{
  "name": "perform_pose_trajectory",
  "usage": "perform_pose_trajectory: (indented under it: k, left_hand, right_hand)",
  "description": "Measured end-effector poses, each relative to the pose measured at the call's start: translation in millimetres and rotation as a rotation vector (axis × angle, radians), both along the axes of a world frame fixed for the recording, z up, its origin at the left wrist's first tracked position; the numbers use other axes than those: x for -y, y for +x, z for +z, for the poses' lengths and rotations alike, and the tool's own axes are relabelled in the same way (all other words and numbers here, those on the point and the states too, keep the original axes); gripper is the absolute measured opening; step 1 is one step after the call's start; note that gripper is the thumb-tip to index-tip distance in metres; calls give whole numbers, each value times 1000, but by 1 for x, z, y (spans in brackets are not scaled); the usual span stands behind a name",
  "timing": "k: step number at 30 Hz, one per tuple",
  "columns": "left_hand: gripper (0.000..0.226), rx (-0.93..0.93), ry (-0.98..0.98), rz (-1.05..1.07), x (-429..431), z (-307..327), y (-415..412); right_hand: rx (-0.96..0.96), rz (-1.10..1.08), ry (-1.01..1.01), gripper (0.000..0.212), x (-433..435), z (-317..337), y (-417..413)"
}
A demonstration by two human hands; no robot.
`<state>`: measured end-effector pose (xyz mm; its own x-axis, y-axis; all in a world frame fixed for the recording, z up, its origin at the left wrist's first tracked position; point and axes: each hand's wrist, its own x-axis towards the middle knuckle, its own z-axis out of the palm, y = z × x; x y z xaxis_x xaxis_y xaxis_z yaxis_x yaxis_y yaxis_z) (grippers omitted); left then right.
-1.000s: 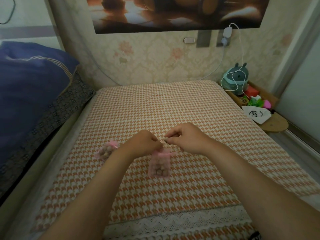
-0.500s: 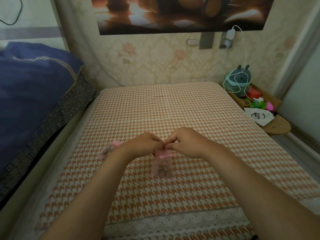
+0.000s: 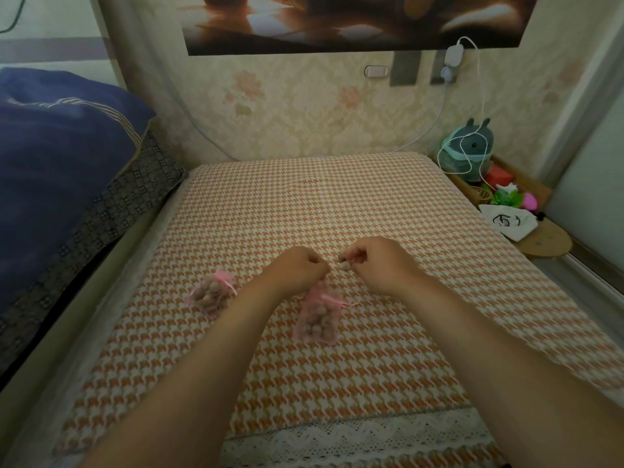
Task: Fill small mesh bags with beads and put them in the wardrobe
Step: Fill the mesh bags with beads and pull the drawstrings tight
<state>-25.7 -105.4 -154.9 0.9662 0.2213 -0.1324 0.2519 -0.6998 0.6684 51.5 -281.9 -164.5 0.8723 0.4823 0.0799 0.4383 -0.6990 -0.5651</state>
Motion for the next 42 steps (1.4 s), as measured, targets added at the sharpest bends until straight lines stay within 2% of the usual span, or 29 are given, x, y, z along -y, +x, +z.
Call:
perform_pose_trajectory:
  k: [3, 6, 9, 14, 18, 23, 28, 31, 36, 39, 42]
  left_hand:
    - [15, 59, 106, 30, 3, -9, 11]
    - [29, 73, 148, 33, 8, -18, 20]
    - [32, 94, 221, -7, 13, -24, 28]
    - [26, 114, 300, -57, 18, -26, 33]
    - [19, 148, 219, -17, 14, -29, 34]
    - [8, 218, -28, 35, 7, -24, 27]
    - [12, 240, -97, 23, 1, -13, 14]
    - [17, 189, -78, 3, -4, -12, 5]
    - [19, 1, 73, -121, -10, -14, -9]
    - [26, -33, 38, -139, -8, -7, -15]
    - [33, -69, 46, -126, -7, 2, -20]
  right_hand:
    - [48, -7, -69, 19, -5, -5, 3]
    - [81, -11, -113, 25, -8, -9, 6]
    - [95, -1, -137, 31, -11, -12, 8]
    - [34, 9, -56, 30, -15, -16, 11]
    - [-75, 14, 125, 14, -12, -21, 14]
    - [-111, 29, 242, 21, -11, -15, 11]
    - [-104, 60, 289, 14, -13, -6, 1]
    - [-131, 58, 249, 9, -14, -4, -3]
    - [-267, 58, 158, 5, -13, 1, -16]
    - [-331, 116, 140, 3, -11, 8, -25]
    - [-371, 164, 127, 12, -10, 17, -34]
